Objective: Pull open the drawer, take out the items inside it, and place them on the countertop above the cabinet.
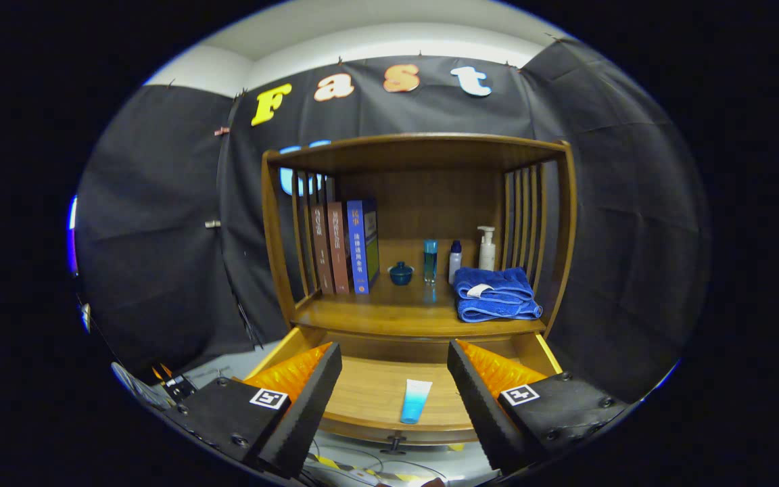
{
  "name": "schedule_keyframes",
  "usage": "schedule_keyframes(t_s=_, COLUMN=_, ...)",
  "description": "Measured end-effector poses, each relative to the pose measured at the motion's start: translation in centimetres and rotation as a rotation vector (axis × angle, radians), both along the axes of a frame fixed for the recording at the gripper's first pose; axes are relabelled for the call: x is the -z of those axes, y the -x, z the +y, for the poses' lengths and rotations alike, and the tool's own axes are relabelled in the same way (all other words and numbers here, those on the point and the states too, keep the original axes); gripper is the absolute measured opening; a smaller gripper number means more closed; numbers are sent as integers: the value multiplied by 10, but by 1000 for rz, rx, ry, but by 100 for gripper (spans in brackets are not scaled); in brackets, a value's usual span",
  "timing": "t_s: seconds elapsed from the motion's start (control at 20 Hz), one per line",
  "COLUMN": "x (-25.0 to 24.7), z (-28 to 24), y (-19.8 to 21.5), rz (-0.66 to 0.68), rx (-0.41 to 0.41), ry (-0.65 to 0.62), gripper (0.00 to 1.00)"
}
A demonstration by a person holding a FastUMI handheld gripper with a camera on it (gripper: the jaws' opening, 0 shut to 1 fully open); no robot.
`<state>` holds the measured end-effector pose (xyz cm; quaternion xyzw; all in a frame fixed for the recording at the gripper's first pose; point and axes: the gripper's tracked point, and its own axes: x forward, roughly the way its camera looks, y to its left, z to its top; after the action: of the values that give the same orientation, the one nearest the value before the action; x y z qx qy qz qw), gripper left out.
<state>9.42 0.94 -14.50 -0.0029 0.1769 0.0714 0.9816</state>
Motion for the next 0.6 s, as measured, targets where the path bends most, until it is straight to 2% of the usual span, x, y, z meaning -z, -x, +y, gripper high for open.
schedule_keyframes(t_s=0.15, x=26, z=8, y=-34, rz=138, rx=-22, ry=44, gripper=99)
schedule_keyframes(t_s=0.35, x=88, z=11, y=-59, rz=401, rx=-44, ry=74, gripper=99)
schedule_keyframes(t_s=0.6, x=161, z=9, y=-63, rz=710, rx=-31, ry=50, gripper=99)
